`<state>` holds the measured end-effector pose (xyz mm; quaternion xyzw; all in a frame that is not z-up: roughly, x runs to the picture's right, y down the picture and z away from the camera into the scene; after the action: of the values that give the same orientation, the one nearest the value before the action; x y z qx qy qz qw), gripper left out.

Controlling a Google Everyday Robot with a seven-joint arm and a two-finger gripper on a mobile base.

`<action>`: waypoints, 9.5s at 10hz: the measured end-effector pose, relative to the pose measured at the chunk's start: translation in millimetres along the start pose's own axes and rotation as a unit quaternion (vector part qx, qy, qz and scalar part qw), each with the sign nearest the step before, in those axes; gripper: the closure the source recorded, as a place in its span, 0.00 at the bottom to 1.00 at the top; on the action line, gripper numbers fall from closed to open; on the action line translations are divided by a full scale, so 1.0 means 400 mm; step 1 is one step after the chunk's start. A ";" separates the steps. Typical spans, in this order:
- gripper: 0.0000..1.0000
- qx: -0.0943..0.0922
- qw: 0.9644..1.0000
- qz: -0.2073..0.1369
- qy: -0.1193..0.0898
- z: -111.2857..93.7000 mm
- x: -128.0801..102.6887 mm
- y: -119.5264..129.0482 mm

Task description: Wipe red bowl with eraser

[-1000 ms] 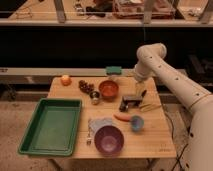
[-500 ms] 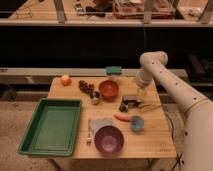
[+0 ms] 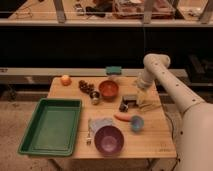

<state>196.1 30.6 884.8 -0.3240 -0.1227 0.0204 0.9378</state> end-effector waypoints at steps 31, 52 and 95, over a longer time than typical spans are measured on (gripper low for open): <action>1.00 0.136 0.984 -0.090 0.072 -0.024 -0.289 -0.340; 1.00 0.056 0.986 -0.157 0.034 0.054 -0.331 -0.167; 1.00 0.051 0.974 -0.218 0.031 0.084 -0.380 -0.229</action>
<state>37.0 -39.4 933.5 -0.2414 -0.1603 -0.1880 0.9384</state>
